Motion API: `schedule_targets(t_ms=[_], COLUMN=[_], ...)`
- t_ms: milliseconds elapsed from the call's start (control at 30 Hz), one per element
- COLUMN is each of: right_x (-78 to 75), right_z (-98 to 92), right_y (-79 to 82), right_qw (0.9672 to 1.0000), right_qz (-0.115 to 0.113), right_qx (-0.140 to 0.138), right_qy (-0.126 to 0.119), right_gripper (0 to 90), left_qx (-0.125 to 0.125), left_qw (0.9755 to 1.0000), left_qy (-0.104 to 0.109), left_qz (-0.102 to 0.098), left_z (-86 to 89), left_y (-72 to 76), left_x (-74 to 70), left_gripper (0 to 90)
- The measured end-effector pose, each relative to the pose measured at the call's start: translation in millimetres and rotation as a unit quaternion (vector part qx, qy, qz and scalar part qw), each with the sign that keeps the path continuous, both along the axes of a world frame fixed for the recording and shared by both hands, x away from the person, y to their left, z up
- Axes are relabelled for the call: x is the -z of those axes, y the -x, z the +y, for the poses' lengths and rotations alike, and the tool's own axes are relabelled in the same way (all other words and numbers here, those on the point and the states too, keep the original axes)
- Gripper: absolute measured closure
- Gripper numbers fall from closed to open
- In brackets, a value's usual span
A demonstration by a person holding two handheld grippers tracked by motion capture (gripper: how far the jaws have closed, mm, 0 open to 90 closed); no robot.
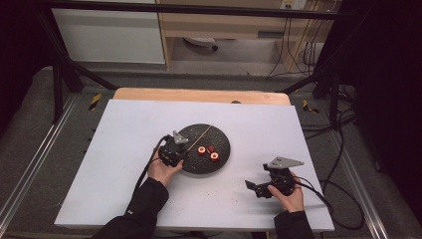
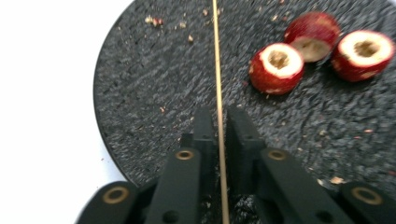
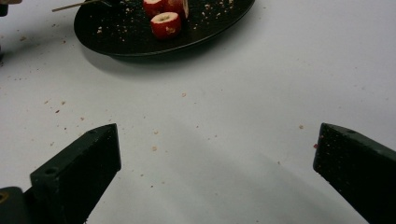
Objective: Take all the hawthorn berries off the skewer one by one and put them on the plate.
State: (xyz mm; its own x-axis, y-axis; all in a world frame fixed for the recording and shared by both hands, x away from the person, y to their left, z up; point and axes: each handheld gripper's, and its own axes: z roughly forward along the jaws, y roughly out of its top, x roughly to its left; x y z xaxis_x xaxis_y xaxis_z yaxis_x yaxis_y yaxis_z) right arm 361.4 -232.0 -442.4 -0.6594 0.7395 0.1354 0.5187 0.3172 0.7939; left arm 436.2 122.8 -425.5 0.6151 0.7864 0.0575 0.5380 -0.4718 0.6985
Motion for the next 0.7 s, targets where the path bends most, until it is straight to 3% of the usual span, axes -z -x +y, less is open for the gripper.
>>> schedule_targets(t_ms=[167, 267, 700], right_x=[-0.9, -1.6, -1.5], right_z=[0.0, -0.4, -0.6], right_y=[0.2, -0.5, -0.4], right_qw=[1.0, 0.9999, 1.0], right_qz=[0.001, 0.001, 0.001], right_qx=[0.003, 0.004, 0.004], right_qy=[-0.007, -0.011, -0.009], right_gripper=[1.6, 1.7, 1.6], left_qx=[0.02, 0.038, 0.068], left_qw=[0.9992, 0.9983, 0.995], left_qy=[0.03, 0.043, 0.07], left_qz=[-0.016, -0.016, -0.019], left_z=[10.0, 18.0, 57.3], left_y=[8.1, 13.1, 36.5], left_x=[-11.8, -17.0, -21.7], left_gripper=[63.8, 53.7, 26.6])
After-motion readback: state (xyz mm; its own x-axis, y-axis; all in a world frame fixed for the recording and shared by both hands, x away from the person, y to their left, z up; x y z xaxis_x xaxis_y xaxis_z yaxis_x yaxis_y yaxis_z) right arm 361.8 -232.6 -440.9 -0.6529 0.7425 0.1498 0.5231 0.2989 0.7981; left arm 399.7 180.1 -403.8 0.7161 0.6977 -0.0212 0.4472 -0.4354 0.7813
